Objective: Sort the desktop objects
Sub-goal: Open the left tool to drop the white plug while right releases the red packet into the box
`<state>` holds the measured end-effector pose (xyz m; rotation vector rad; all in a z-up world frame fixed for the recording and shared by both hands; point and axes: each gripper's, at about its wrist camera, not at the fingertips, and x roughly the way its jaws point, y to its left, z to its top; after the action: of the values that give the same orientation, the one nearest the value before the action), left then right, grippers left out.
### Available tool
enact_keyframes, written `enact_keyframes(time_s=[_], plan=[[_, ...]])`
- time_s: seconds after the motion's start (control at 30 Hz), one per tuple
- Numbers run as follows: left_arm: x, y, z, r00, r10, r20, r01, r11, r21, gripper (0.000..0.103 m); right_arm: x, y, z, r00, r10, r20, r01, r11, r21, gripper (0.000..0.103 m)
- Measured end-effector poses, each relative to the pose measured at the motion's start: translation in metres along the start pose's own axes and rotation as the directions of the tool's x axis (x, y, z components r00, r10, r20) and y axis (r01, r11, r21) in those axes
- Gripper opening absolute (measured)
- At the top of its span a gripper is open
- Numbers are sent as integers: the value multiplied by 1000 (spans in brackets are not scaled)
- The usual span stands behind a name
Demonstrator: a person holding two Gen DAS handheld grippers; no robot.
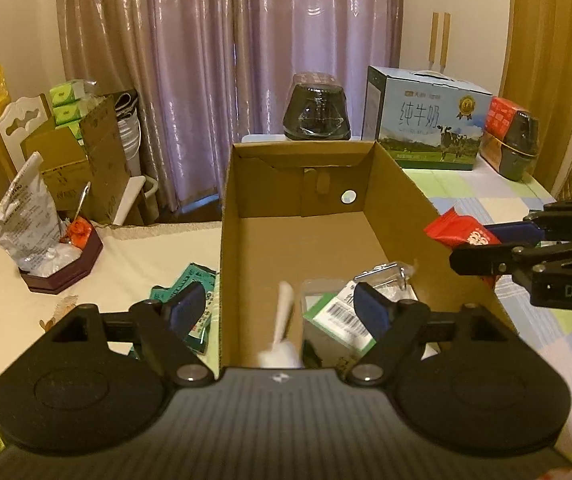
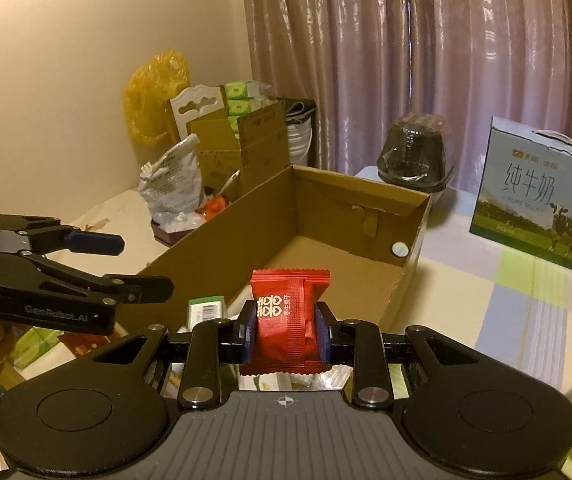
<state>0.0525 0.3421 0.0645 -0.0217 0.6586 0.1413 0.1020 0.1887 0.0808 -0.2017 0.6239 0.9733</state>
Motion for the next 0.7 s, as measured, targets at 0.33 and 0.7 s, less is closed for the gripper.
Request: enact_keyframes(time_s=[0.33,0.7], plan=[[-10,3,-4,1000,8,5,-8,1000,-6,78,0,0,2,999,17,43,-16,1000,-6,59],[-21,-7,-13,1000,-8,9,8,1000,-17,78,-51,-39,-33,995,-89,36,84,989,122,70]])
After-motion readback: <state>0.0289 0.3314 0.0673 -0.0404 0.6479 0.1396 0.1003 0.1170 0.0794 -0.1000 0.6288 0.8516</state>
